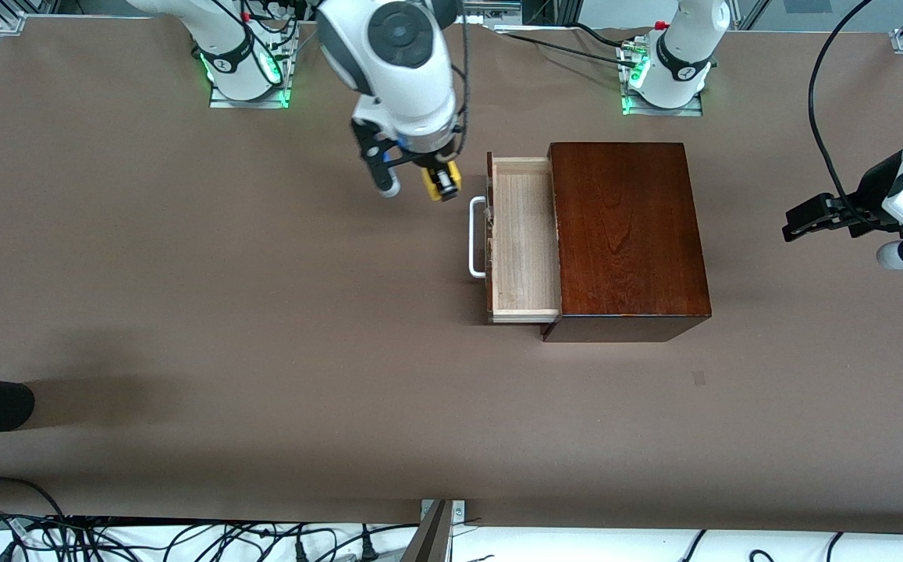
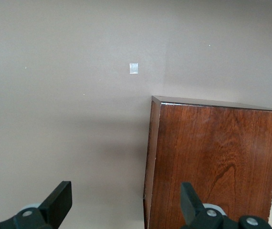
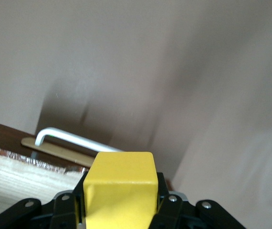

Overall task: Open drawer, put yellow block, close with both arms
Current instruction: 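Carry the yellow cube over the open drawer with the right gripper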

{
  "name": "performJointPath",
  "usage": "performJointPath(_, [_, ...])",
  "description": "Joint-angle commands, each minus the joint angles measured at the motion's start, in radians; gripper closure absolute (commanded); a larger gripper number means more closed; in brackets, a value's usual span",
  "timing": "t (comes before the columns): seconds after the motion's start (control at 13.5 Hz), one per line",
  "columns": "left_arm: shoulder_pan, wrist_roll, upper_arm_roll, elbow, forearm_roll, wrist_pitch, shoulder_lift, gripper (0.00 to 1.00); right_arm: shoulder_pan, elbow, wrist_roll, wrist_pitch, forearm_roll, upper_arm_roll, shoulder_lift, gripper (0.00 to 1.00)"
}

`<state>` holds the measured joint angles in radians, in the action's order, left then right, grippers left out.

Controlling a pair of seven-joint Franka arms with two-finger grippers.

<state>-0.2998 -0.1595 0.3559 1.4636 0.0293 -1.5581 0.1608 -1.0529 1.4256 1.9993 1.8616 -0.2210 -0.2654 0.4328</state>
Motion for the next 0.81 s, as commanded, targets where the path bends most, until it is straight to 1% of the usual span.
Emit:
performJointPath(0.0, [-0.007, 0.017, 0.002, -0.008, -0.008, 0.001, -0.007, 0.0, -0.047, -0.068, 0.184, 0.04, -0.027, -0.018, 0.064, 1.0])
performJointPath(0.15, [-0.007, 0.017, 0.002, -0.008, -0.008, 0.001, -0.007, 0.0, -0.074, -0.166, 0.287, 0.041, -0.047, -0.018, 0.148, 1.0])
performJointPath(0.3, [-0.007, 0.017, 0.002, -0.008, -0.008, 0.001, -0.007, 0.0, -0.079, -0.249, 0.37, 0.047, -0.051, -0.018, 0.214, 1.0])
performJointPath(0.37, [-0.007, 0.017, 0.002, -0.008, -0.008, 0.001, -0.007, 0.0, -0.081, -0.267, 0.403, 0.062, -0.051, -0.015, 0.236, 1.0])
performJointPath(0.52, [-0.007, 0.017, 0.002, -0.008, -0.008, 0.001, -0.009, 0.0, -0.084, -0.266, 0.423, 0.108, -0.049, 0.017, 0.263, 1.0])
performJointPath(0.74, [-0.007, 0.017, 0.002, -0.008, -0.008, 0.001, -0.007, 0.0, -0.085, -0.263, 0.418, 0.122, -0.049, 0.018, 0.317, 1.0])
